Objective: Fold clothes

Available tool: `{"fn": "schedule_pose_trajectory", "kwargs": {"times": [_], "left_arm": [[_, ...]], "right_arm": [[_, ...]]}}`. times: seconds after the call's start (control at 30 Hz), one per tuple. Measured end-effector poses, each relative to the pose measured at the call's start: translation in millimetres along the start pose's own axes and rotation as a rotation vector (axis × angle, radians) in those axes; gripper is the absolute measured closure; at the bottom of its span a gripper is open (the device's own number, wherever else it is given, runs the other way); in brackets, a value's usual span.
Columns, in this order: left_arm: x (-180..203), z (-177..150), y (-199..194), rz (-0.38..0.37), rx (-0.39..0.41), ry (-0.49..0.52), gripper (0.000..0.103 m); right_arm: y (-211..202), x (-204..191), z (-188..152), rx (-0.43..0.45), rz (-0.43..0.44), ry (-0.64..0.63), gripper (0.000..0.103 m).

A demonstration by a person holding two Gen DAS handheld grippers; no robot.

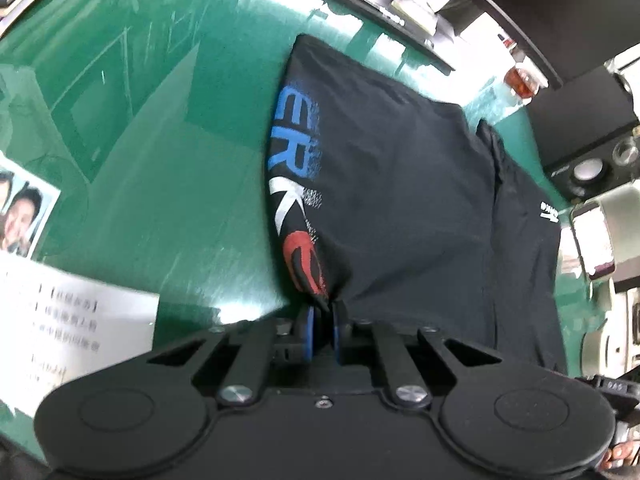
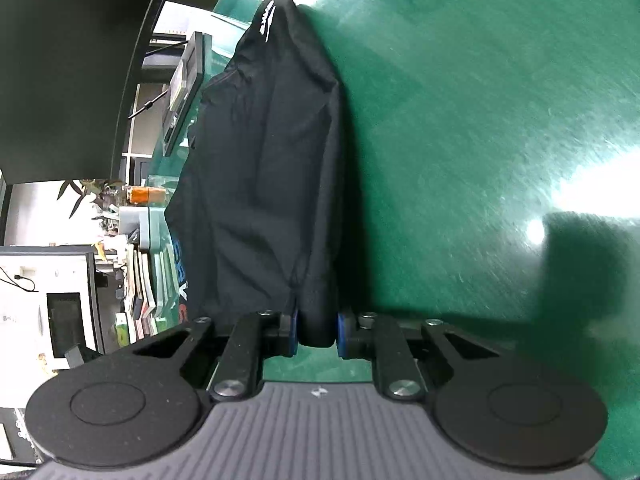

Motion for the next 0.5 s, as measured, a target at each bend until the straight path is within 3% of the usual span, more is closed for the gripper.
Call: {"fn": "schedule_pose_trajectory", "kwargs": {"times": [0.13, 0.2, 0.23, 0.27, 0.3, 0.33, 0.37, 0.43, 0.5], "left_arm": [[-6, -4, -4, 0.004, -0.015, -0.015, 0.093], [-7, -4, -6, 0.015, -0.016, -0.014, 0.087], [-10, -3, -9, 0.029, -0.011, -0.011, 0.077], [-11, -2, -10, 0.035, -0.008, -0.011, 0.060], [-15, 1, -18, 0.087, 0.020, -0.015, 0.051], [-17, 4, -23, 0.133, 0.046, -0.014, 0.036], [-17, 5, -24, 0.141, 0.051, -0.014, 0.029], [-19, 17, -33, 0.212, 0.117, -0.001, 0.029], [-12, 25, -34, 0.215, 0.144, 0.031, 0.029]], "right_arm": [[-3, 3, -5, -0.020, -0.001, 0.005, 0.086], [-5, 3, -6, -0.021, 0.006, 0.006, 0.082], [-7, 3, -6, -0.021, 0.009, 0.006, 0.079], [-8, 3, -6, -0.021, 0.012, 0.007, 0.065], [-13, 2, -5, -0.008, 0.026, 0.014, 0.042], [-17, 1, -3, 0.006, 0.040, 0.020, 0.028], [-25, -3, 0, 0.036, 0.001, 0.003, 0.003], [-39, -11, 6, 0.097, -0.075, -0.031, 0.000], [-46, -15, 10, 0.134, -0.154, -0.078, 0.000]]}}
Point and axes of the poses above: each gripper's, at about its wrist camera, not at the fingertips, and y roughly the way its jaws point, x to its right, z to its top, the point moved 1 cm from there along y, roughly the way its jaws point
